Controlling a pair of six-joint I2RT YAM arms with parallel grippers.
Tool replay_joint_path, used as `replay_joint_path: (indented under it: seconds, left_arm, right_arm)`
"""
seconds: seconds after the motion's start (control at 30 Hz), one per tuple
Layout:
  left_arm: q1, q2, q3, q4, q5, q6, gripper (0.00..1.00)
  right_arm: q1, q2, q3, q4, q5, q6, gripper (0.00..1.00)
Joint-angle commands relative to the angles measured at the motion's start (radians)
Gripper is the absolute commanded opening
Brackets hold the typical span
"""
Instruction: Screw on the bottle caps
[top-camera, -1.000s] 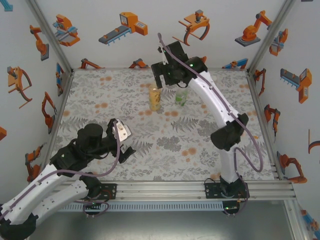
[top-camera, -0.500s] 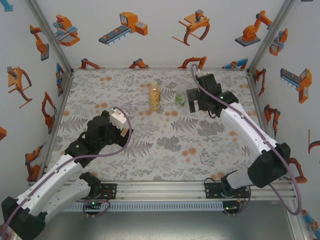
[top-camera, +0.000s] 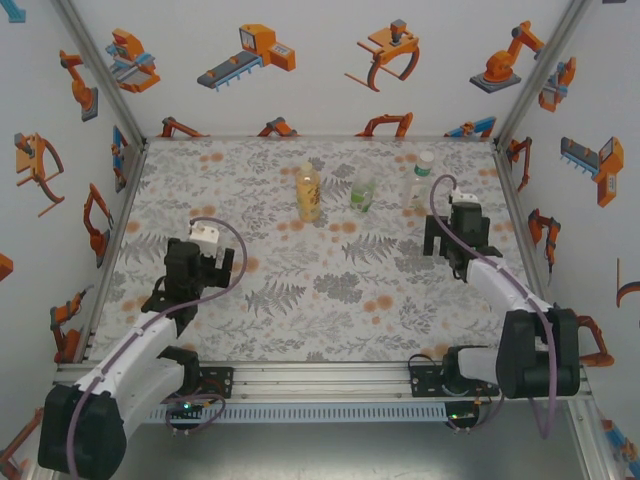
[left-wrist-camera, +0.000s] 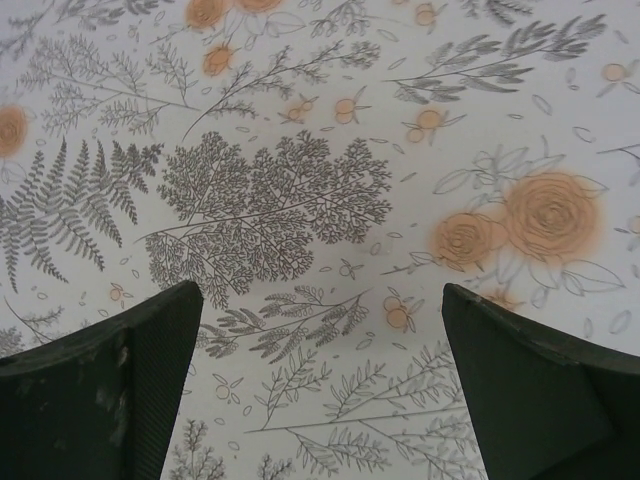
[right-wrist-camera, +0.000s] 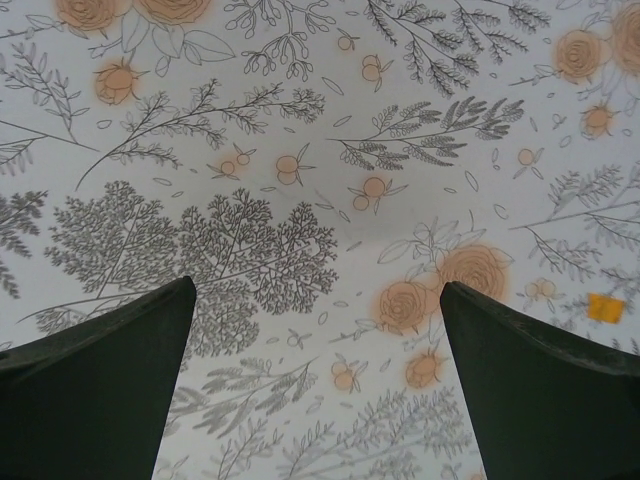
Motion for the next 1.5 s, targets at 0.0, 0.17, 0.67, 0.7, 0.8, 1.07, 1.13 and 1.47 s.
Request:
replay_joint_path:
  seconds: [0.0, 0.17, 0.67, 0.7, 0.8, 1.07, 1.13, 1.47]
  left_arm:
    - [0.045, 0.062, -0.032, 0.262, 0.044, -0.049, 0.97]
    - [0.107, 0.242, -0.026, 0.43, 0.102, -0.075, 0.97]
    - [0.23, 0.59, 0.037, 0.751, 0.312, -0.119, 0.97]
    - [0.233, 0.602, 0.037, 0.757, 0.322, -0.118, 0.97]
    - [0.238, 0.662, 0.038, 0.821, 0.328, -0.121, 0.97]
    - [0.27, 0.673, 0.084, 0.746, 0.346, -0.16, 0.97]
    - [0.271, 0.669, 0.09, 0.722, 0.344, -0.162, 0.97]
    - [0.274, 0.671, 0.092, 0.724, 0.338, -0.165, 0.97]
  right_arm:
    - [-0.037, 0.031, -0.088, 0.306, -0.079, -0.013, 0.99]
    - [-0.071, 0.096, -0.142, 0.473, -0.1, 0.007, 0.99]
    - [-0.122, 0.265, -0.228, 0.844, -0.227, 0.018, 0.99]
    - [-0.122, 0.272, -0.236, 0.876, -0.237, 0.018, 0.99]
    - [-0.122, 0.272, -0.235, 0.872, -0.235, 0.018, 0.99]
    - [-0.122, 0.27, -0.238, 0.874, -0.225, 0.02, 0.99]
    - [-0.122, 0.27, -0.237, 0.874, -0.225, 0.021, 0.99]
    - [-0.122, 0.27, -0.238, 0.874, -0.225, 0.019, 0.99]
